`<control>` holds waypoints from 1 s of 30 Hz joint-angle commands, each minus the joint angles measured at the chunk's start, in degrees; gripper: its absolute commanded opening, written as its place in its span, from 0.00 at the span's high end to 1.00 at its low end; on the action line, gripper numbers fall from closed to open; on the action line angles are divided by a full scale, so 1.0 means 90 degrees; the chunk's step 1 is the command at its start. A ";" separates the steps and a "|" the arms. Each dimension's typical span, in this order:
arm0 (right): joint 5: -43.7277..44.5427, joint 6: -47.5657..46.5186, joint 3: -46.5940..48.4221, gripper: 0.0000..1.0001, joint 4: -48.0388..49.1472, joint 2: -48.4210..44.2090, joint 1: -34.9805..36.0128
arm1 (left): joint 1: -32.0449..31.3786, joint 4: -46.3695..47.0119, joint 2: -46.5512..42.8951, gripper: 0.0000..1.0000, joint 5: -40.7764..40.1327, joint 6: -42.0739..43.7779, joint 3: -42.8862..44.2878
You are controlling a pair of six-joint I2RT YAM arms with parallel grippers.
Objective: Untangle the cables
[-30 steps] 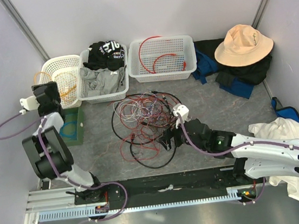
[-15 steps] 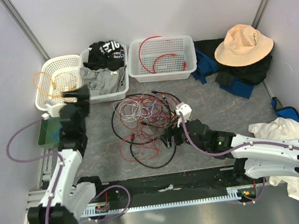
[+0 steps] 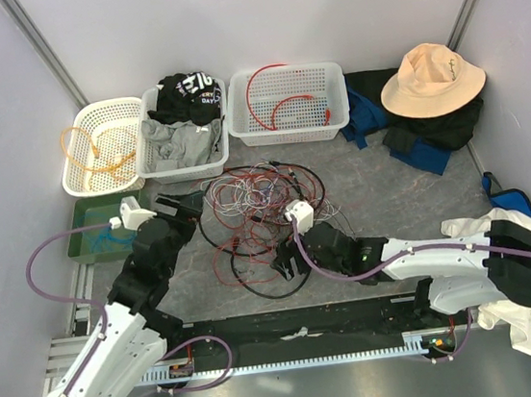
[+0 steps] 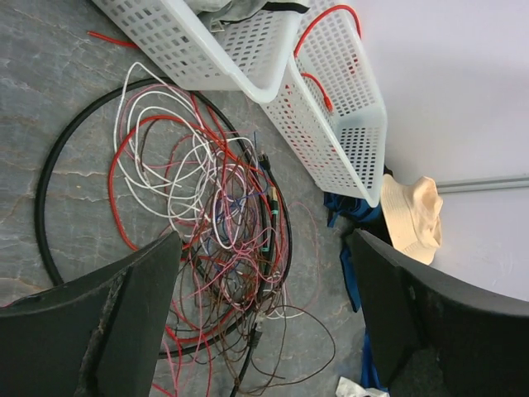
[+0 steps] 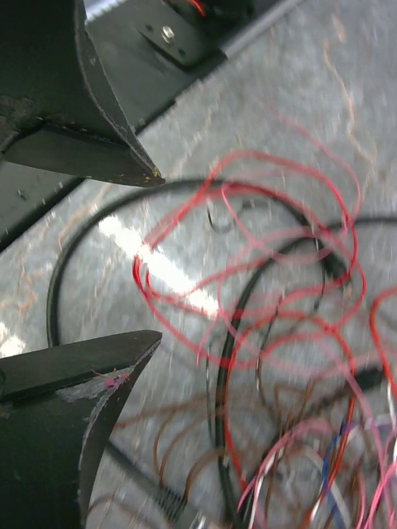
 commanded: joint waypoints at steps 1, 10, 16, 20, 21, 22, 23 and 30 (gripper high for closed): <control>-0.0060 -0.0104 0.0148 0.22 0.0610 -0.0237 0.0286 | -0.0022 -0.0452 -0.0397 0.10 -0.0227 0.0272 -0.0328; 0.0164 -0.0563 0.0878 0.33 -0.0121 0.0942 0.0472 | -0.0032 -0.0443 -0.0535 0.10 -0.0013 0.0272 -0.0524; 0.0788 -0.0514 0.1368 0.79 -0.0581 0.1229 0.0481 | -0.0032 -0.0501 -0.0652 0.12 0.0046 0.0291 -0.0524; 0.1471 -0.0708 0.1805 1.00 -0.1068 0.0128 0.0472 | -0.0032 -0.0579 -0.0915 0.15 -0.0002 0.0359 -0.0495; 0.1686 -0.0758 0.1943 1.00 -0.1408 -0.0098 0.0472 | -0.0022 -0.0589 -0.1022 0.16 -0.0002 0.0379 -0.0475; 0.1813 -0.0816 0.2099 1.00 -0.1566 -0.0313 0.0472 | -0.0032 -0.0589 -0.1062 0.16 -0.0022 0.0399 -0.0475; 0.1911 -0.0972 0.2429 1.00 -0.1848 -0.0750 0.0472 | -0.0032 -0.0608 -0.1101 0.17 -0.0032 0.0418 -0.0465; 0.2839 -0.1568 0.4256 1.00 -0.3020 -0.1770 0.0472 | -0.0022 -0.0657 -0.1121 0.17 -0.0110 0.0116 -0.0524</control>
